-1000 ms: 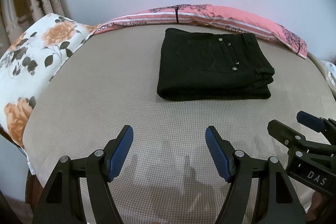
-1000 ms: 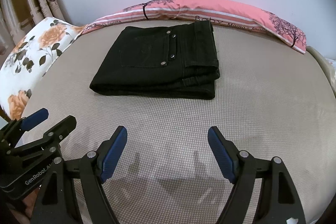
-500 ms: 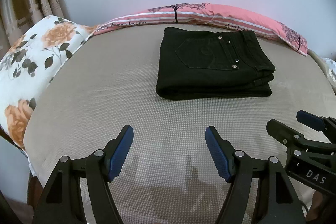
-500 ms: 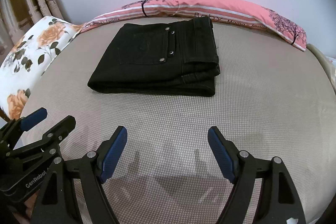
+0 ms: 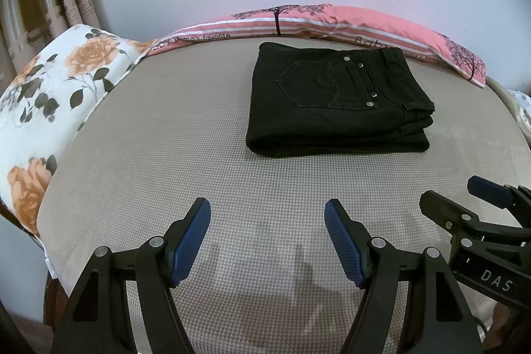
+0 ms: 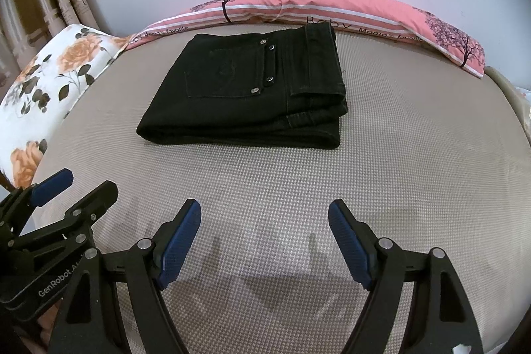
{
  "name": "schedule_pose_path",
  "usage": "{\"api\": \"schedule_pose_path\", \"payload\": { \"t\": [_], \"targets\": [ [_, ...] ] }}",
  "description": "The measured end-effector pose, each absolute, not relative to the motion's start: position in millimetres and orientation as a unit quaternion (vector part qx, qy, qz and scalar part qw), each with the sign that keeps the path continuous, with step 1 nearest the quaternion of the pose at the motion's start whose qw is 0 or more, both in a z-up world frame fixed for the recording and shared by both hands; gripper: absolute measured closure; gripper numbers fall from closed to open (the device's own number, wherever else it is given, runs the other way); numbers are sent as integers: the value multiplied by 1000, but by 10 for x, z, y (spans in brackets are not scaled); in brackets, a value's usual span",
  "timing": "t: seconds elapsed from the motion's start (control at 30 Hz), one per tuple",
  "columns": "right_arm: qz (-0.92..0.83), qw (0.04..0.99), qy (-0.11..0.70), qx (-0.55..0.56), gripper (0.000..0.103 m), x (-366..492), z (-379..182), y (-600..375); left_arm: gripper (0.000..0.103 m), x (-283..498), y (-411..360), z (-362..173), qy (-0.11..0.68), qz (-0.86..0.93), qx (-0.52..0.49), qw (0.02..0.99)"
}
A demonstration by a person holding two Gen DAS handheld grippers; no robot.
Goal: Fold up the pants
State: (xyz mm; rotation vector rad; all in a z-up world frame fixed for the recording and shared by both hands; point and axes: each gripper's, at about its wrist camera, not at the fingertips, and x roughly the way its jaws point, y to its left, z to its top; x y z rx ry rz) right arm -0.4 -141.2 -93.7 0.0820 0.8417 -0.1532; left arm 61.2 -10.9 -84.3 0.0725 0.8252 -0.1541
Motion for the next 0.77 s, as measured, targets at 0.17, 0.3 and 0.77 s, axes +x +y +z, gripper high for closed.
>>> {"api": "schedule_pose_path", "payload": {
  "t": [0.17, 0.3, 0.77],
  "targets": [
    [-75, 909, 408, 41, 26, -5, -940, -1415, 31, 622, -112, -849, 402, -78, 35, 912],
    [-77, 908, 410, 44, 26, -7, -953, -1421, 31, 628, -119, -866, 405, -77, 36, 910],
    [-77, 907, 412, 43, 26, 12, -945, -1422, 31, 664, -109, -883, 411, -82, 31, 907]
  ]
}}
